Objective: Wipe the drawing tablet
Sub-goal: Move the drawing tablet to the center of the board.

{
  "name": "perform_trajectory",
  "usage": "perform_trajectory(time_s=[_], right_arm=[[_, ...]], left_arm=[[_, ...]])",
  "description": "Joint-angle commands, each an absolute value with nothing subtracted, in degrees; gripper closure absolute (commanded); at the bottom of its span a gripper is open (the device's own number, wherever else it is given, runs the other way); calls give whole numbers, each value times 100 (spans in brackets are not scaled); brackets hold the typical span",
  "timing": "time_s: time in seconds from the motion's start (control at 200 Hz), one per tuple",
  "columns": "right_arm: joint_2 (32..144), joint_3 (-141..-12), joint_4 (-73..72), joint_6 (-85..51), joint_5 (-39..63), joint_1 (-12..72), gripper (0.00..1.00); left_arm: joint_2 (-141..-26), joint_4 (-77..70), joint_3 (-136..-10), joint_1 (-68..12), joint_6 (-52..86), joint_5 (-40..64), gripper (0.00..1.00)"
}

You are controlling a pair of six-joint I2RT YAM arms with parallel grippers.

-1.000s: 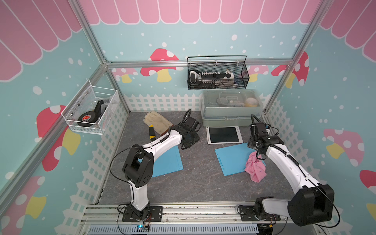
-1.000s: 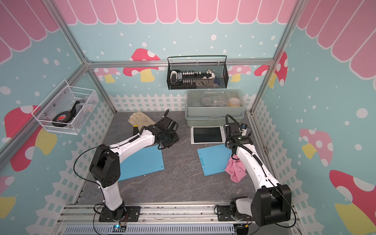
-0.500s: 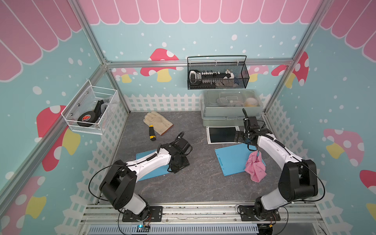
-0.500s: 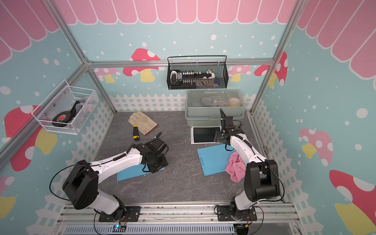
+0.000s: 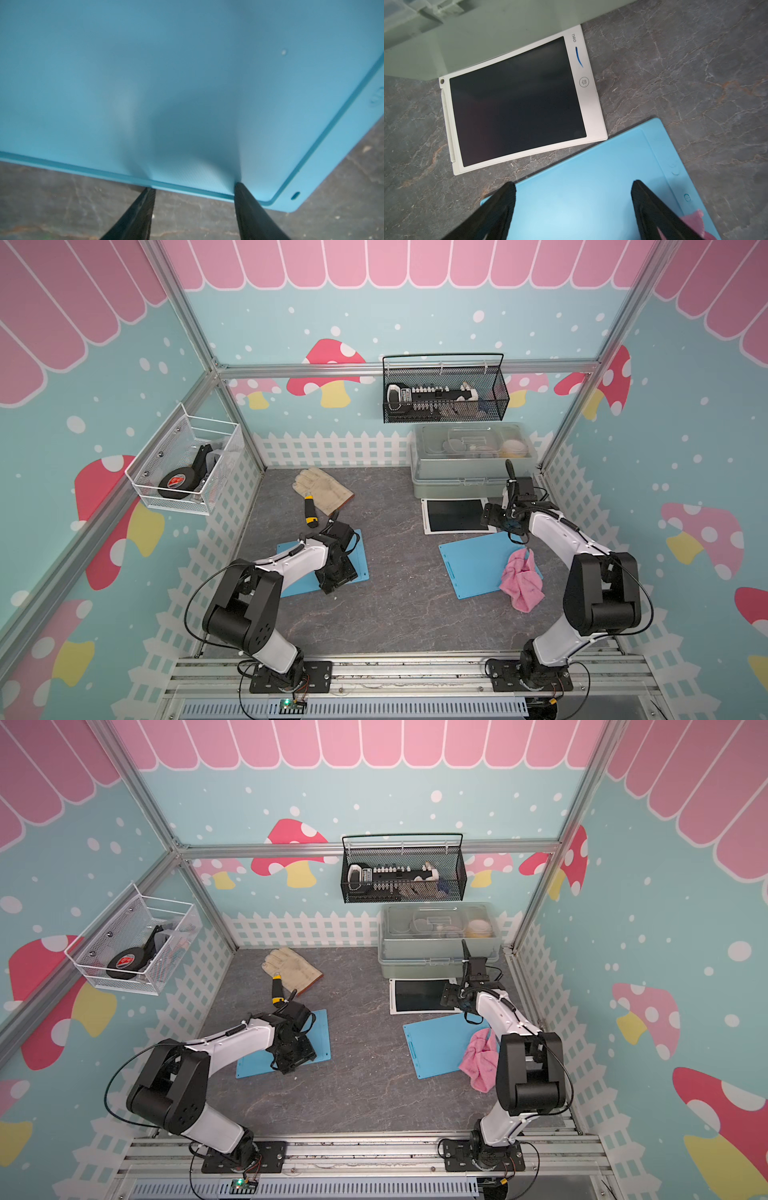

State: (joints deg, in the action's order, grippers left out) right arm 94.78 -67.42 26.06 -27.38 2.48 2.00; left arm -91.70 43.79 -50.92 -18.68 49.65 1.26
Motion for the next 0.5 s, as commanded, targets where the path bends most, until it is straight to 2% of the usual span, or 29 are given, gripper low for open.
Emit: perform_trajectory(time_s=[0.0, 0.09, 0.205, 0.385, 0.495], right_arm=[[9727, -6903, 2268, -2834, 697, 40, 13], [9938, -6955, 2076, -2839, 965, -39, 13], [10208, -7134, 2012, -2760, 1085, -62, 13], [10569, -7233, 1685, -2843, 1232, -291, 13], [10836, -7444, 1627, -2826, 1454, -454, 13]], left_arm=[[-9373, 4332, -5431, -1534, 4265, -340, 39], [-9515, 4489, -5774, -1395, 4095, -493, 38], [-9489, 4490, -6191, -1510, 4296, -130, 38], [-9519, 3909, -6874, -2316, 5099, 582, 38], [-9941, 2892, -7206, -2794, 5654, 1043, 38]])
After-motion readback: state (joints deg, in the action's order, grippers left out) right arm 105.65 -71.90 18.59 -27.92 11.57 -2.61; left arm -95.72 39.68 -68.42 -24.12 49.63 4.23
